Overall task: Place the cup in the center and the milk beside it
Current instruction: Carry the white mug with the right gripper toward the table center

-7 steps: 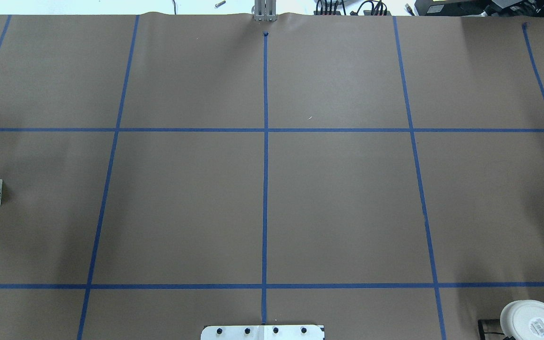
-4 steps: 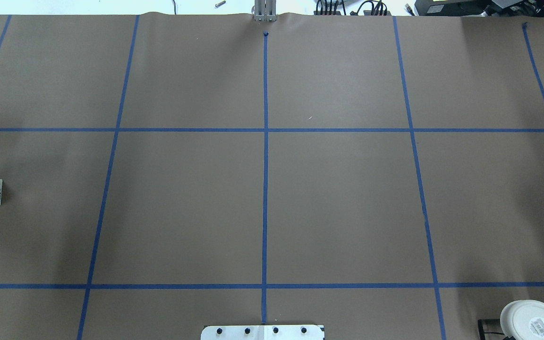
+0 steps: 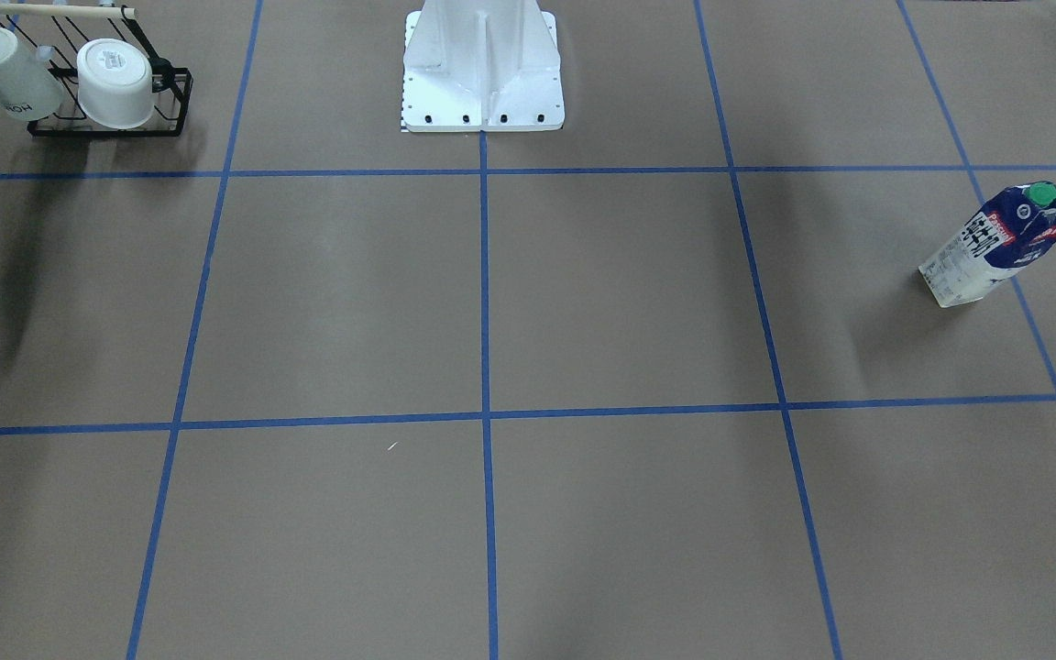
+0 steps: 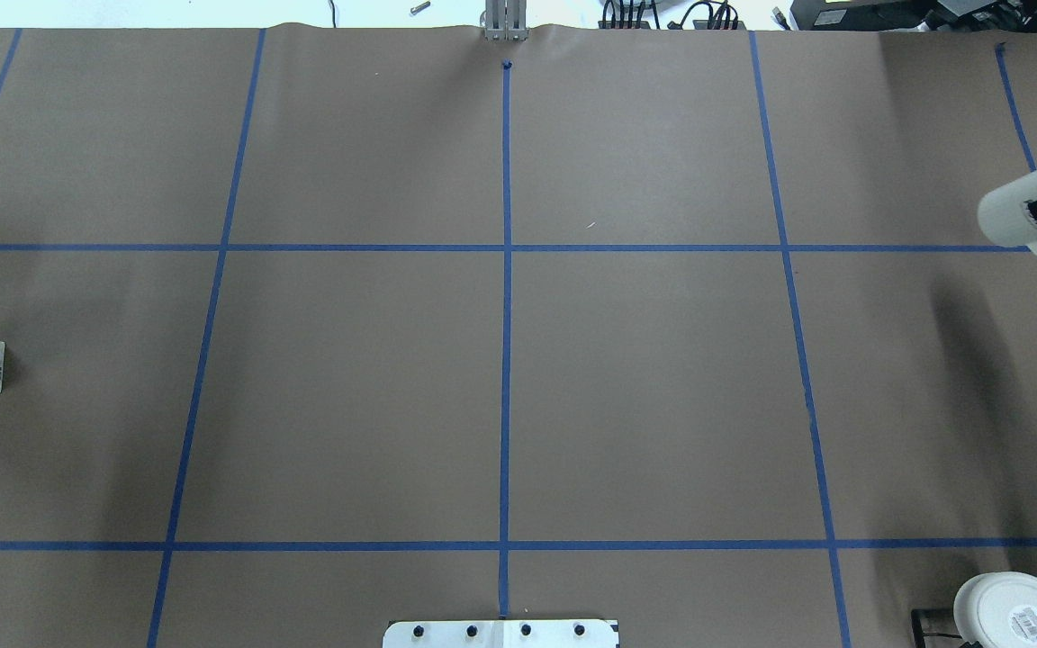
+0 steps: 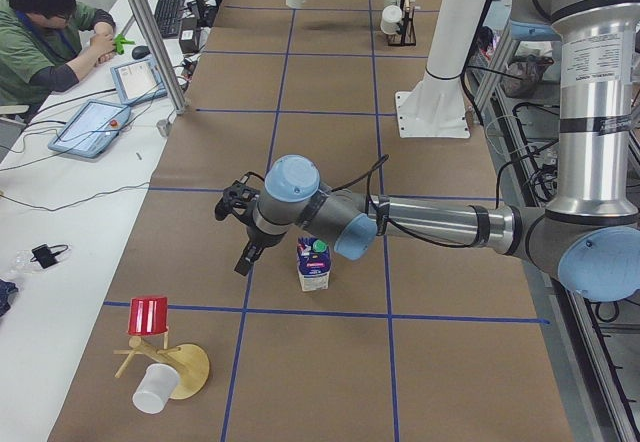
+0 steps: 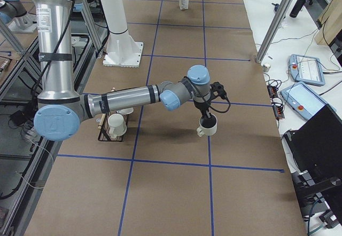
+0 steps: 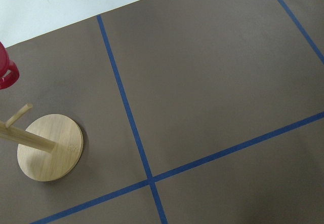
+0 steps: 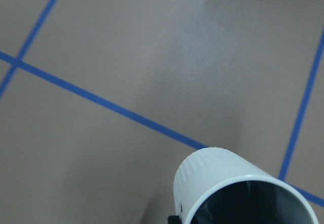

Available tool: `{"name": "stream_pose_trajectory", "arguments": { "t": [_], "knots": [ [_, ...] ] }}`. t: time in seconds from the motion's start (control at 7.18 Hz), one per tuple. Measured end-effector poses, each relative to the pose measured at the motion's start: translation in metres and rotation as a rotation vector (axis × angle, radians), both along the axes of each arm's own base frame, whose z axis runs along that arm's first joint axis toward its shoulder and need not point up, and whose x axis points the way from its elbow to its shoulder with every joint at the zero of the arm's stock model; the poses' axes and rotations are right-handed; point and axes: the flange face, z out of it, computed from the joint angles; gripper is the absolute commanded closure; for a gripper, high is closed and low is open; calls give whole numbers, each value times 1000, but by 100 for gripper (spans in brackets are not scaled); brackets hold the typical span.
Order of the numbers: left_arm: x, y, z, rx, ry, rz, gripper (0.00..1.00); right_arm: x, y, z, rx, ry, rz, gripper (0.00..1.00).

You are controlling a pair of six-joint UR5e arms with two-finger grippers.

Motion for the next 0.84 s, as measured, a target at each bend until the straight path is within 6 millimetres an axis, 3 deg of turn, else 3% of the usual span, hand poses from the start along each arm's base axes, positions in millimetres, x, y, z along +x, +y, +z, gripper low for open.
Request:
{"name": "stream_pose_trajectory", "arguments": {
  "t": [0.28,0.42,0.56,0.84],
  "knots": [
    [0,6,7,-13,-1,1,1,-100,-30,-102,-97,-98,14,100],
    [0,7,8,-16,-1,1,1,-158,-33,-153,-157,-102,43,100],
    [0,8,9,-18,-1,1,1,-220,-23,-199,-209,-79,81,100],
    [0,12,13,-26,0,2,1,-341,25,-282,-329,-7,154,100]
  ]
}}
